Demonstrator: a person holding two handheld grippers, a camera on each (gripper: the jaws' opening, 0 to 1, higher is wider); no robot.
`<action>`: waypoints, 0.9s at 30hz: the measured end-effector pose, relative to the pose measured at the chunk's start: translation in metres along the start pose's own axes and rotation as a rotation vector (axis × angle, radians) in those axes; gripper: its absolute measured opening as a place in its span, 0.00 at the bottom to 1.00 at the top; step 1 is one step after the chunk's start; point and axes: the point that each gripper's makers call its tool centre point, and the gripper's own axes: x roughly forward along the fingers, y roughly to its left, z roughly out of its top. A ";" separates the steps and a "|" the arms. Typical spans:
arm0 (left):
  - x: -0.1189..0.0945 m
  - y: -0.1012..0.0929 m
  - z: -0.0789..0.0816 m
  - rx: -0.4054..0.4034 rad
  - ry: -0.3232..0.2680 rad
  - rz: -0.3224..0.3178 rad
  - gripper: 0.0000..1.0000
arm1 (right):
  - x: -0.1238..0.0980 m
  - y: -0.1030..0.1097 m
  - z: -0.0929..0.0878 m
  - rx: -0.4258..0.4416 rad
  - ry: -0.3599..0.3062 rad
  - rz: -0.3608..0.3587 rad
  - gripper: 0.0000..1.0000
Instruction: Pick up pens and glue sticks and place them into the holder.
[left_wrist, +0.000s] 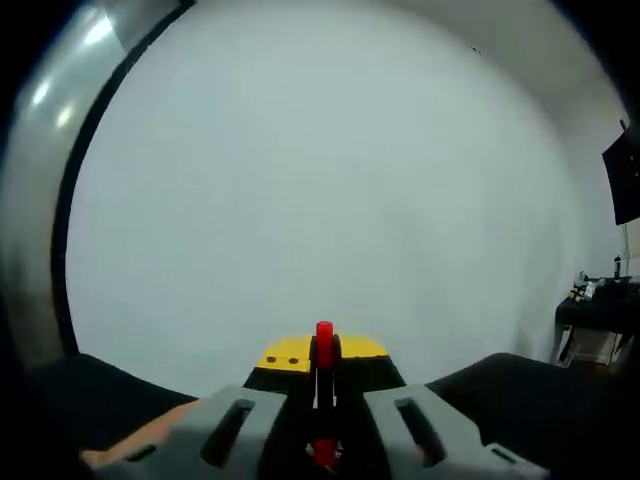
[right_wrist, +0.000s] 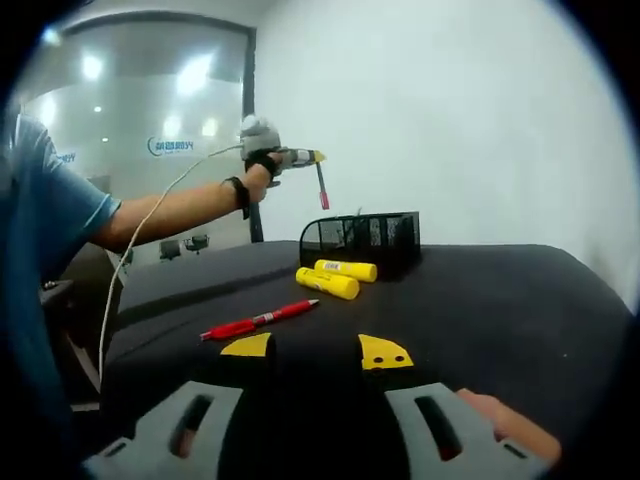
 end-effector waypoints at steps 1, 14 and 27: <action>0.002 0.001 -0.004 -0.002 0.003 0.004 0.06 | 0.000 0.000 0.001 0.003 -0.004 0.000 0.28; 0.016 0.007 -0.045 -0.072 0.055 0.014 0.06 | 0.001 -0.004 -0.001 0.022 0.001 -0.001 0.27; 0.018 0.006 -0.074 -0.060 0.124 0.001 0.07 | 0.003 -0.005 -0.003 0.022 0.008 -0.002 0.26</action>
